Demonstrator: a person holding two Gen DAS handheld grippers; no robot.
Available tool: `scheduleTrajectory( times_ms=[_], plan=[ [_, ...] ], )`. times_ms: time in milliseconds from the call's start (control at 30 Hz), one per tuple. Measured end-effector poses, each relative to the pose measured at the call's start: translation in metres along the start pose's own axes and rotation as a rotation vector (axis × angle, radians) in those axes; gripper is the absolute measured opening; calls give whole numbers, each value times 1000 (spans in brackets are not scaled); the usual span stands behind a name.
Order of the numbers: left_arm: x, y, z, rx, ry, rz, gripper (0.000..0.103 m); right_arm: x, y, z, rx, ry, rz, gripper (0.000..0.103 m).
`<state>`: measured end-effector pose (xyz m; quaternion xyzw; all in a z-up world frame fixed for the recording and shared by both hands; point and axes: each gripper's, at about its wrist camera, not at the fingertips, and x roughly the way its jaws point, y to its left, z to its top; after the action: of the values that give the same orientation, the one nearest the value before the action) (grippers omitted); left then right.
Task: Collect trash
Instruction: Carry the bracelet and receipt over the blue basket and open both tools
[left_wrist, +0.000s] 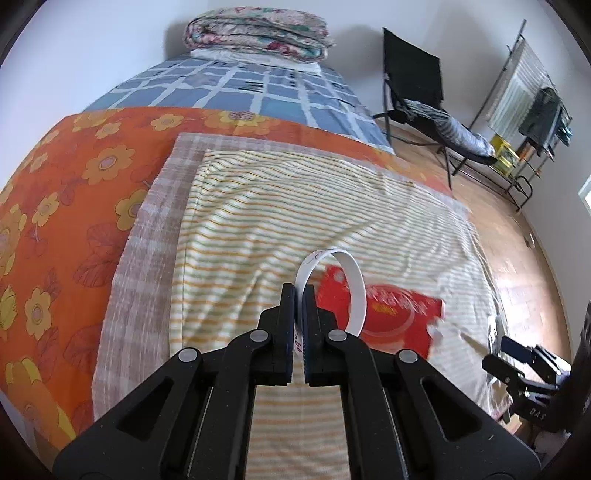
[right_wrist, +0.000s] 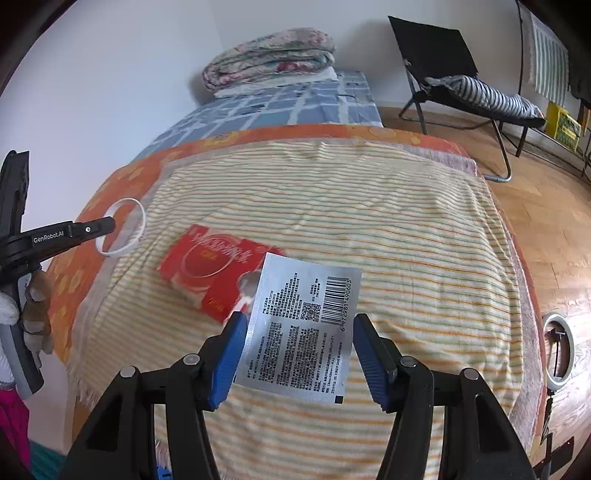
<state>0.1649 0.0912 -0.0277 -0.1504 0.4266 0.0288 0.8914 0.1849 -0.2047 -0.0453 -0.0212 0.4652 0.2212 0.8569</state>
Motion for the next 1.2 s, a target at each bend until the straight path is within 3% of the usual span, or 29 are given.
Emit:
scheduleTrajectory(
  times_ms=[400, 567, 1200],
  plan=[
    [-57, -34, -54, 100, -13, -59, 1, -47, 23, -33, -60, -41, 49, 61],
    [-75, -40, -86, 117, -7, -76, 1, -54, 27, -53, -58, -20, 82, 61],
    [-88, -40, -200, 185, 87, -51, 1, -61, 55, -133, -127, 73, 139, 62]
  ],
)
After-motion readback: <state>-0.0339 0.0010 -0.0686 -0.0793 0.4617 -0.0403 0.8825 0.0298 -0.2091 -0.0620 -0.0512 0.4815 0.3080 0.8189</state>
